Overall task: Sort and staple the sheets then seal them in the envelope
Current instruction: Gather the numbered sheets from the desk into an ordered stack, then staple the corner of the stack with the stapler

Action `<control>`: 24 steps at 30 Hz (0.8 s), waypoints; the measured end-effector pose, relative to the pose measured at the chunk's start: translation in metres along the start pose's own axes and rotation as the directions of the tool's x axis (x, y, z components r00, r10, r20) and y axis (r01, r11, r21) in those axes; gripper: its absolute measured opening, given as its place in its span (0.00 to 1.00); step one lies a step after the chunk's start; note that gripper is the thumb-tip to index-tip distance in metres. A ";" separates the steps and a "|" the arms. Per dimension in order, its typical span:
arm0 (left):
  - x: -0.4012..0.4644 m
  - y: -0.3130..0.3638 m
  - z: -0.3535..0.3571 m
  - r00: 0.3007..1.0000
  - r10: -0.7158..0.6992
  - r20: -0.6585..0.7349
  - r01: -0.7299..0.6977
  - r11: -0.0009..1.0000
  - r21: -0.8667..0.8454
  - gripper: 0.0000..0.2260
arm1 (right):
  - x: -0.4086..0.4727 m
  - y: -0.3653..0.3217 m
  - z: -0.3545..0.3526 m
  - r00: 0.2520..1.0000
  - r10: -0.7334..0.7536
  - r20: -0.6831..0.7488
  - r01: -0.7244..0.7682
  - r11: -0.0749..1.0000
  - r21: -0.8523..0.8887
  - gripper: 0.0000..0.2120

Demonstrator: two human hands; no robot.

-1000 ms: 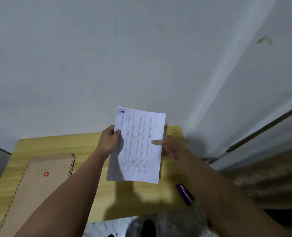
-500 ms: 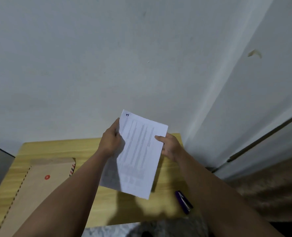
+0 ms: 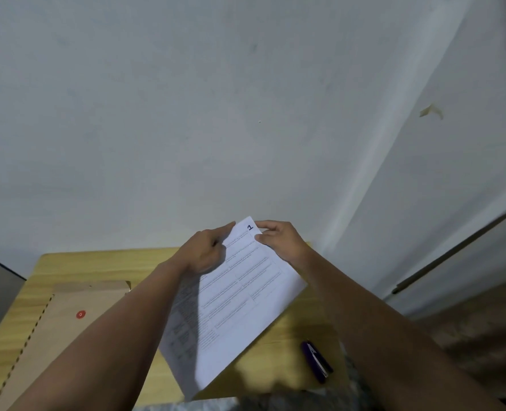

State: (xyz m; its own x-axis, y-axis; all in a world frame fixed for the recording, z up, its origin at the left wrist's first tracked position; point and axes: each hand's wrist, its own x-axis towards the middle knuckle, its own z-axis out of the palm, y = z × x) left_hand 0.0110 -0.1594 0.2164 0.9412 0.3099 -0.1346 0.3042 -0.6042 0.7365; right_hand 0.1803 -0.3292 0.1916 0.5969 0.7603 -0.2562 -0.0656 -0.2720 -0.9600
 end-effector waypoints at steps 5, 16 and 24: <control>0.000 -0.001 0.013 0.995 0.007 -0.104 -0.001 0.998 0.057 0.27 | 0.004 0.009 0.002 0.998 0.012 -0.057 -0.011 1.000 0.017 0.13; -0.006 -0.034 0.043 0.988 -0.157 0.009 0.154 0.977 0.145 0.20 | -0.048 0.124 -0.028 0.870 0.440 -0.222 -0.491 0.814 -0.311 0.10; -0.014 -0.046 0.057 0.964 -0.261 0.047 0.259 0.965 0.043 0.19 | -0.115 0.219 -0.027 0.743 0.653 -0.146 -0.488 0.379 -0.786 0.40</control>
State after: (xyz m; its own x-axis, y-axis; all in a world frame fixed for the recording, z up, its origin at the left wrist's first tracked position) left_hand -0.0079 -0.1781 0.1466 0.8348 0.4223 -0.3531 0.5440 -0.5342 0.6471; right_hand 0.1192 -0.4924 0.0139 0.5176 0.3007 -0.8011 0.3125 -0.9380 -0.1501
